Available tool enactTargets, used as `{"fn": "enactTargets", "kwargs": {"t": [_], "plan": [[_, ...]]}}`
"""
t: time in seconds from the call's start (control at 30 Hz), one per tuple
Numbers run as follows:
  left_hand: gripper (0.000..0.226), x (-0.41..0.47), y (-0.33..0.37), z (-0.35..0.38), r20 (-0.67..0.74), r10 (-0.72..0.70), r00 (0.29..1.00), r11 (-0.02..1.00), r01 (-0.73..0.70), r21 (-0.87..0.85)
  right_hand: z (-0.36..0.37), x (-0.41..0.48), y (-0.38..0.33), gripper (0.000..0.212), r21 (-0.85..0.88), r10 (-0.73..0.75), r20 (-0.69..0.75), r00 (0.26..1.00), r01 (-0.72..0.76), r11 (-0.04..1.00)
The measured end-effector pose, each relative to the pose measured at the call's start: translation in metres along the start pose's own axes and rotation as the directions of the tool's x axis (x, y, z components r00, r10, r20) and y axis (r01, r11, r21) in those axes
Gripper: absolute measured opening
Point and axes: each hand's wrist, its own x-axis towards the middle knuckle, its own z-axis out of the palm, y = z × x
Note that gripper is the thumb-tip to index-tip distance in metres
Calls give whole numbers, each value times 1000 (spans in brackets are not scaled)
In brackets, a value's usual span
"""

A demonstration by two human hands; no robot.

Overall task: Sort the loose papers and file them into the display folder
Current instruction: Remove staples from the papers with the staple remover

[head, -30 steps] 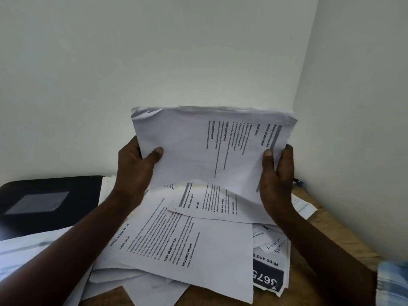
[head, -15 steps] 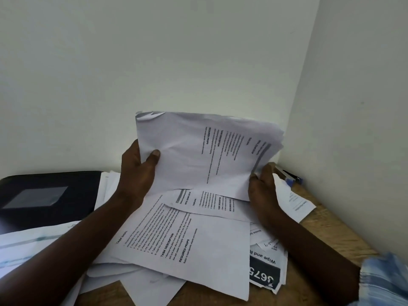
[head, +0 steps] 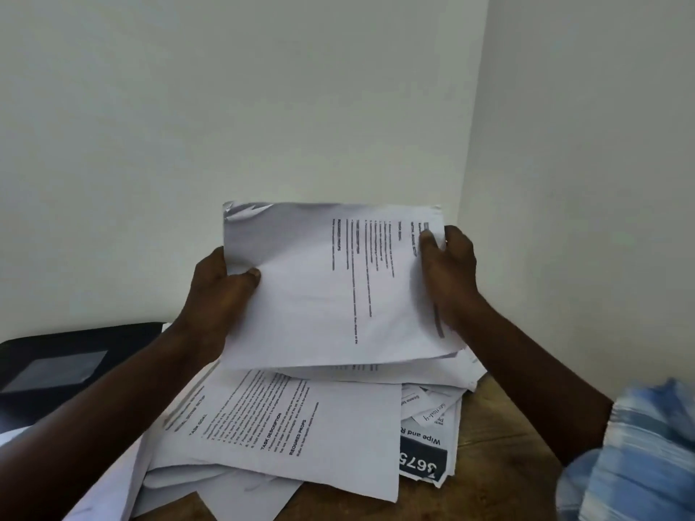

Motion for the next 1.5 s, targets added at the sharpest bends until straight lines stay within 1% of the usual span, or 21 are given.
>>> {"fn": "enactTargets", "kwargs": {"t": [0.1, 0.17, 0.23, 0.27, 0.3, 0.33, 0.37, 0.4, 0.43, 0.47, 0.53, 0.63, 0.73, 0.8, 0.93, 1.07, 1.13, 1.23, 1.33, 1.4, 1.5], "plan": [[22, -19, -2, -1, -18, -140, 990, 990, 141, 32, -2, -26, 19, 18, 20, 15, -21, 1000, -15, 1000], [30, -36, -15, -3, -36, -228, 973, 970, 230, 81, -6, -45, 35, 18, 36, 43, 16, 999, -44, 998], [54, -55, -27, -5, -31, -290, 957, 943, 291, 163, -12, -60, 51, 16, 31, 77, 59, 995, -79, 996], [71, -64, -30, -5, -36, -269, 962, 926, 269, 265, -15, -64, 56, 16, 29, 96, 71, 993, -98, 995], [84, -71, -31, -4, -47, -201, 978, 879, 202, 431, -18, -69, 59, 16, 35, 110, 78, 991, -113, 993], [89, -77, -29, -2, -46, -70, 996, 798, 84, 597, -21, -72, 60, 16, 42, 123, 84, 989, -127, 991], [84, -83, -24, 3, -6, 103, 995, 694, -68, 717, -25, -74, 60, 15, 42, 122, 89, 988, -126, 991], [75, -83, -19, 9, 81, 256, 963, 608, -225, 761, -27, -75, 59, 15, 39, 113, 91, 989, -117, 992], [68, -81, -12, 16, 179, 322, 930, 568, -341, 749, -28, -76, 59, 14, 37, 98, 89, 991, -102, 994], [64, -77, -4, 28, 258, 326, 909, 583, -408, 702, -30, -76, 57, 14, 28, 86, 86, 993, -89, 996], [58, -66, 3, 54, 374, 250, 893, 670, -439, 599, -33, -78, 54, 14, -13, 65, 83, 994, -64, 998], [41, -47, 0, 102, 500, 219, 838, 660, -504, 557, -36, -80, 51, 11, -87, 57, 85, 995, -50, 995], [33, -37, -15, 140, 576, 133, 806, 674, -500, 544, -42, -83, 51, 11, -143, 50, 78, 996, -39, 989], [30, -38, -30, 155, 590, 95, 802, 690, -480, 541, -47, -86, 54, 18, -177, 69, 79, 994, -54, 983], [27, -43, -63, 166, 547, 134, 826, 733, -454, 506, -59, -83, 61, 34, -310, 133, 163, 978, -77, 948], [27, -43, -87, 170, 548, 137, 825, 738, -454, 499, -56, -61, 65, 42, -505, 309, 303, 902, -123, 854], [26, -42, -90, 171, 549, 138, 825, 744, -452, 493, -53, -48, 69, 36, -529, 341, 335, 878, -125, 840], [22, -41, -93, 173, 560, 127, 819, 680, -483, 552, -45, -44, 81, 28, -536, 205, 319, 925, -3, 844], [14, -43, -94, 177, 584, 85, 807, 605, -508, 613, -44, -57, 96, 28, -654, 59, 311, 949, 168, 738], [12, -43, -94, 177, 581, 87, 809, 584, -514, 628, -46, -62, 98, 27, -696, 9, 303, 953, 215, 685], [24, -45, -87, 175, 573, 89, 815, 563, -515, 646, -47, -63, 96, 24, -720, 1, 310, 951, 234, 653]]}}
